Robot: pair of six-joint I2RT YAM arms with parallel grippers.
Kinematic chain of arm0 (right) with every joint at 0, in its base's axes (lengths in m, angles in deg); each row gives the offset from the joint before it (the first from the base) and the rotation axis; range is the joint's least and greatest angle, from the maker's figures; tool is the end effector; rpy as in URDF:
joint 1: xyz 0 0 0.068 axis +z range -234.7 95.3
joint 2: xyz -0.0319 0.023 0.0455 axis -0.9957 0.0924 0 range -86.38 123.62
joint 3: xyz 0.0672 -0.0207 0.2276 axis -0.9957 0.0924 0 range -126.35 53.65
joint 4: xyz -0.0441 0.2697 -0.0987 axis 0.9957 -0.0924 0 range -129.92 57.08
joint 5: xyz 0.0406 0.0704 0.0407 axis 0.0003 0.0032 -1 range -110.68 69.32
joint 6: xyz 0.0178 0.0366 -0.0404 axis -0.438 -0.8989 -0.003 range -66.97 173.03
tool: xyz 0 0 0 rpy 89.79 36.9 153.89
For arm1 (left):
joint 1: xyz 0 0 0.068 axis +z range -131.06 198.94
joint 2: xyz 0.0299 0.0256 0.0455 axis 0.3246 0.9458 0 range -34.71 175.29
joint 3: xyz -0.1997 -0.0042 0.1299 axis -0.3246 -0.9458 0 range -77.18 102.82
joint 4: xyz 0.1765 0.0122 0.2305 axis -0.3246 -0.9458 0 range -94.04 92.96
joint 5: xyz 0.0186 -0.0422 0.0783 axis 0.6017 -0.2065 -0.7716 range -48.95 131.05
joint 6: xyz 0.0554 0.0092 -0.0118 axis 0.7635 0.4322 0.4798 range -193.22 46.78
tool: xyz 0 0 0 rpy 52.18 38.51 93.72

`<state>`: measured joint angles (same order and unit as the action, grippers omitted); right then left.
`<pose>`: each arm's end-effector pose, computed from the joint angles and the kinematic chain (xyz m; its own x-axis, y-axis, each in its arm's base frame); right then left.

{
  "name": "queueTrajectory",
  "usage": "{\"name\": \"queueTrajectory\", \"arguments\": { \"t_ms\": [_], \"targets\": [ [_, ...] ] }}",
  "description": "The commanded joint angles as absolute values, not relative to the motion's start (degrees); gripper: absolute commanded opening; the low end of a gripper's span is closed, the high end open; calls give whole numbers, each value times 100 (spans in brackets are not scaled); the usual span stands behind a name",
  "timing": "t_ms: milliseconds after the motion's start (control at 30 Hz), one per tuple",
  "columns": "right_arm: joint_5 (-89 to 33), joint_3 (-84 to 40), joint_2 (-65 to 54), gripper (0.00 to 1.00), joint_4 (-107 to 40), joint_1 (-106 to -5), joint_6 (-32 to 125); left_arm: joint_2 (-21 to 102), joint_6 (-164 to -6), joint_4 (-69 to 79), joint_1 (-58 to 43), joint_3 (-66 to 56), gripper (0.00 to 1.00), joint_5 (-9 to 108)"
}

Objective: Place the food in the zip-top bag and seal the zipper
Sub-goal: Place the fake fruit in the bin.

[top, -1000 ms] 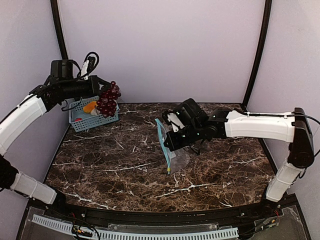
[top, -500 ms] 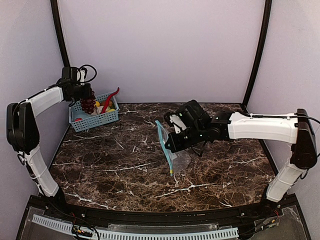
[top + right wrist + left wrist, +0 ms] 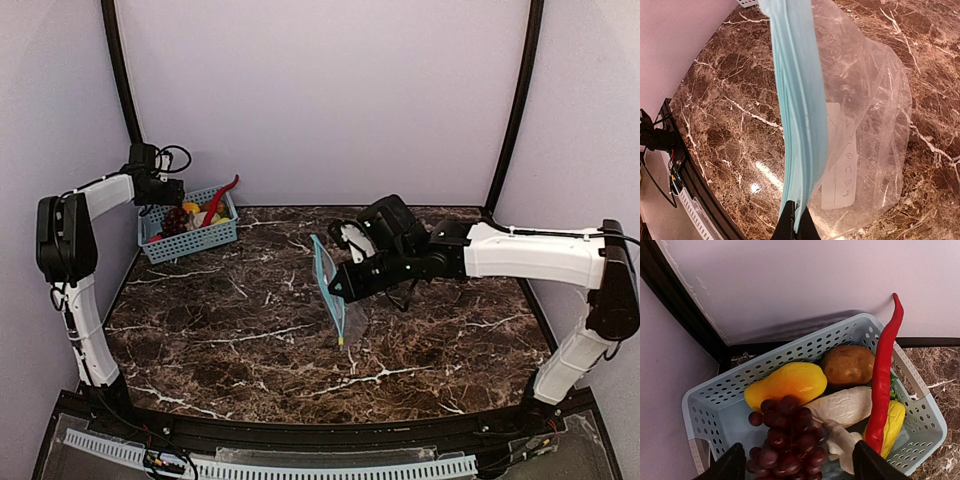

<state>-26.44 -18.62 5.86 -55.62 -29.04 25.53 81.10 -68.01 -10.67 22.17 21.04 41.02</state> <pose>0.2182 0.3265 0.2260 -0.7378 -0.2654 -0.6207 -0.5890 0.7023 0.3998 0.4975 0.0282 0.2333 -0.5206 0.0617 -0.8516 -0.0094 0.9969 0.0780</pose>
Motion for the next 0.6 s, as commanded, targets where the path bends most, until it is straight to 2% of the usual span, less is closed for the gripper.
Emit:
{"name": "queueTrajectory", "arguments": {
  "t_ms": [0, 67, 133, 233, 333, 467, 567],
  "targets": [
    [-2926, -1994, 400, 0, -5590, -2920, 2934, 7413, -6927, -1557, 2194, 2182, 85, 4365],
    [-3041, -2009, 350, 0, -5638, -2916, 3049, 7085, -6991, -1759, 2191, 2104, 96, 4506],
    [-3173, -2002, 284, 0, -5655, -2922, 3143, 6727, -7093, -2044, 2142, 2000, 98, 4603],
    [-3265, -2045, 182, 0, -5699, -2924, 3236, 5888, -7383, -2250, 1973, 1349, 99, 4899],
    [-3164, -2109, 127, 0, -5748, -2925, 3246, 5114, -8006, -2168, 1251, 565, 98, 5350],
    [-3076, -2175, 164, 0, -5736, -2924, 3241, 4145, -9221, -1486, 69, -655, 98, 5862],
    [-2978, -2200, 235, 0, -5723, -2908, 3188, 3664, -10417, -433, -719, -1570, 97, 6040]
  ]
}}
